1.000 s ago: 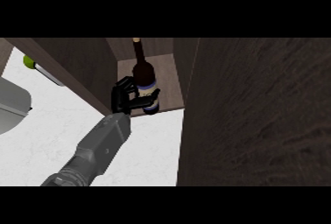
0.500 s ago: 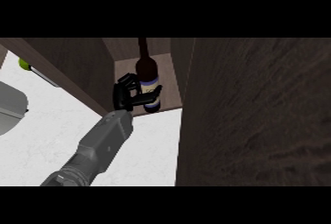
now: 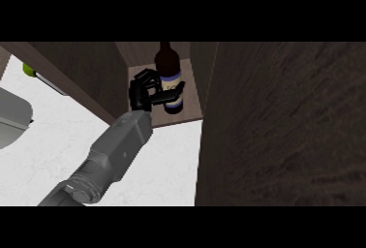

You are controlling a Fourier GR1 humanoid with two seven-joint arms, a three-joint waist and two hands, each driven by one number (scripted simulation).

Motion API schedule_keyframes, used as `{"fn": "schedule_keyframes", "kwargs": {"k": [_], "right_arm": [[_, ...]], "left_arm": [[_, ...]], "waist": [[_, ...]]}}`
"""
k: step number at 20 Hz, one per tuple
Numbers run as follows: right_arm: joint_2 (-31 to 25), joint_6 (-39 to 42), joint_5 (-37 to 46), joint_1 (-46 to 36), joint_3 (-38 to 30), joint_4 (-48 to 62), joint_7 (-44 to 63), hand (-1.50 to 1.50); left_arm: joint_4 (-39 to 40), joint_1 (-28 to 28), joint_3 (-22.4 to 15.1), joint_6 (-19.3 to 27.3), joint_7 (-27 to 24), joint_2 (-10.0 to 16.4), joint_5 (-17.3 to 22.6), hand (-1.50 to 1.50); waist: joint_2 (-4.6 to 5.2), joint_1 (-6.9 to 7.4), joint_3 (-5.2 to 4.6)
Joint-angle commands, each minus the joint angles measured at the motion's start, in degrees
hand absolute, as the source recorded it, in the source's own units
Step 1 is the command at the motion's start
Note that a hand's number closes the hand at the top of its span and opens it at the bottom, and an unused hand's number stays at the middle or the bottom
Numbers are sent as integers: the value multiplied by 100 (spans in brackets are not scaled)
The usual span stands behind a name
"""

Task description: Pick up the wine, place it into the cabinet and close the cabinet

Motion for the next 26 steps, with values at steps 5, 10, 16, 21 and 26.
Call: {"fn": "schedule_keyframes", "kwargs": {"k": [5, 10, 16, 21, 26], "right_arm": [[45, 55, -3, 142, 49, -82, -128, -150], [-14, 5, -12, 191, -90, -121, -49, -150], [-116, 203, -226, 382, -320, -155, -179, -150], [-128, 202, -166, 243, -286, -41, -211, -150], [-91, 190, -193, 242, -286, -107, -207, -150]], "left_arm": [[92, -502, -19, 266, 252, -3, 96, 150], [252, -866, 55, 306, 743, -3, 168, 150], [358, -852, 145, 285, 769, -3, 240, 150], [619, -1008, -117, 604, 662, 180, -79, 150], [786, -999, -629, 1350, 669, 408, -607, 150]], "waist": [[25, 119, 2], [0, 216, 6], [53, 165, 15], [82, 189, 15], [118, 78, 22]]}}
